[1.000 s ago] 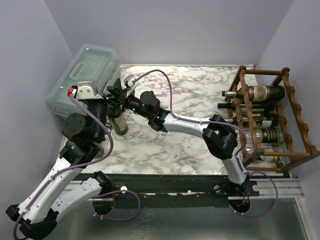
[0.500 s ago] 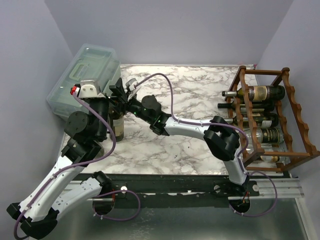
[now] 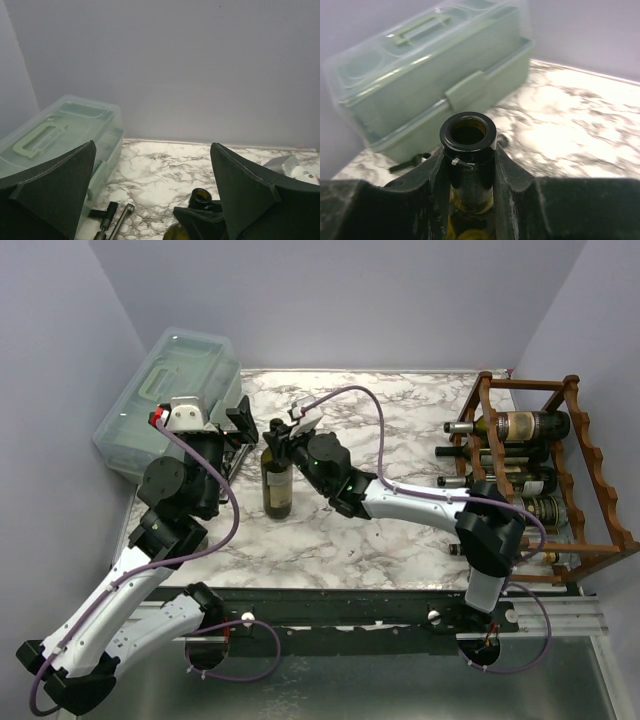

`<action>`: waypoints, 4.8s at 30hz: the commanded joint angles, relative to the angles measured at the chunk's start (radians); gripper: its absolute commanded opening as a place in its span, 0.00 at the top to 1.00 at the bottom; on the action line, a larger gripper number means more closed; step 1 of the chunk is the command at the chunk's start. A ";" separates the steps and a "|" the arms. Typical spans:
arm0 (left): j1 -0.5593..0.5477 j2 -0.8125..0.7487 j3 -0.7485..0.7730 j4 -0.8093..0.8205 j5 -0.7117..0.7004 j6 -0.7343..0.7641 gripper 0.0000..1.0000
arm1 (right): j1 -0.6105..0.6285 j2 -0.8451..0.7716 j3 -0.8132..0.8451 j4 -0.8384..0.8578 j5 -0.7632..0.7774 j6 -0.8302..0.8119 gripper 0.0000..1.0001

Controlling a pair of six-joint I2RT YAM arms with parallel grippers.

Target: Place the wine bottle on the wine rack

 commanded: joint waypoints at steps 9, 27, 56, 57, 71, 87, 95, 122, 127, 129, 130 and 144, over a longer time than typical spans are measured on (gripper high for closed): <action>0.005 0.026 0.008 -0.011 0.028 -0.026 0.02 | 0.000 -0.404 -0.277 0.030 0.188 -0.228 0.99; 0.004 0.039 0.020 -0.028 0.045 -0.052 0.02 | 0.000 -0.614 -0.172 -0.522 0.296 -0.585 0.99; 0.004 0.052 0.028 -0.045 0.057 -0.062 0.02 | -0.036 -0.501 -0.175 -0.759 0.461 -1.246 1.00; 0.004 0.052 0.028 -0.046 0.059 -0.062 0.02 | -0.045 -0.499 -0.176 -0.760 0.460 -1.255 1.00; -0.019 0.042 0.028 -0.044 0.054 -0.062 0.02 | -0.161 -0.455 -0.139 -0.913 0.343 -1.304 1.00; -0.043 0.028 0.026 -0.038 0.035 -0.048 0.02 | -0.237 -0.361 -0.116 -1.077 0.432 -1.367 1.00; -0.055 0.023 0.024 -0.032 0.025 -0.036 0.02 | -0.320 -0.362 -0.153 -1.068 0.387 -1.383 1.00; -0.130 0.025 0.010 -0.003 -0.011 0.025 0.02 | -0.453 -0.388 -0.280 -1.160 0.510 -1.436 1.00; -0.151 0.032 0.012 0.001 -0.020 0.045 0.02 | -0.476 -0.405 -0.309 -1.109 0.540 -1.472 1.00; -0.154 0.027 0.009 0.002 -0.022 0.048 0.02 | -0.481 -0.406 -0.319 -1.105 0.546 -1.472 1.00; -0.155 0.022 0.009 0.003 -0.024 0.050 0.02 | -0.485 -0.407 -0.324 -1.095 0.551 -1.477 1.00; -0.176 -0.003 0.007 0.013 -0.030 0.066 0.02 | -0.502 -0.356 -0.349 -1.089 0.635 -1.432 1.00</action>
